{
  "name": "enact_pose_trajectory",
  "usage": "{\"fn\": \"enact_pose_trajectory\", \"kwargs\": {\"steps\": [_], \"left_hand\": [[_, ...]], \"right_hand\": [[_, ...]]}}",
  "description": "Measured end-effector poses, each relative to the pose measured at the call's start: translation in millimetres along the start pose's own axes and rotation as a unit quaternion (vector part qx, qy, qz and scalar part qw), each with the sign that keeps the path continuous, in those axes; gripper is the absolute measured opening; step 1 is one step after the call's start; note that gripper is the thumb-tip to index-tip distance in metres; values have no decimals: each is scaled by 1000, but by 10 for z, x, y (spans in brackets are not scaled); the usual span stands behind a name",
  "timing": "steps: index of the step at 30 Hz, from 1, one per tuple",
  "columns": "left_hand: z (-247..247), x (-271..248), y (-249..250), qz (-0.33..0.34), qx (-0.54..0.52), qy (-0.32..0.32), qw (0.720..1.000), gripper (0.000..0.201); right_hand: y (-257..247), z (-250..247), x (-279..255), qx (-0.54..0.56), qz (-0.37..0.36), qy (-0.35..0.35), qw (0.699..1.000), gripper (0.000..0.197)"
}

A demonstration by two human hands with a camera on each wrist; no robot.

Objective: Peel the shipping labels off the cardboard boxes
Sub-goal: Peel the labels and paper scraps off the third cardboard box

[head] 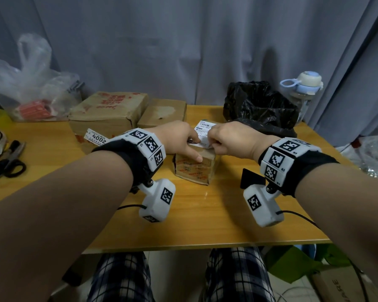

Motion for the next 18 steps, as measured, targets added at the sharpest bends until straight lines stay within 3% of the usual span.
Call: {"fn": "enact_pose_trajectory", "kwargs": {"steps": [6, 14, 18], "left_hand": [[-18, -15, 0, -9, -2, 4, 1000, 65], [-55, -16, 32, -26, 9, 31, 999, 49], [-31, -23, 10, -28, -6, 56, 998, 46]], "right_hand": [[110, -34, -76, 108, 15, 3, 994, 26], [-6, -13, -62, -12, 21, 37, 999, 22], [3, 32, -83, 35, 32, 51, 998, 17]]}}
Point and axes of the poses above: each hand's wrist, its own x-axis towards the middle knuckle, its own z-axis out of the palm, y = z × x, the point moved 8 cm from there along x, towards the middle knuckle, and after that the axes turned 3 degrees about z, right-handed, at the moved point
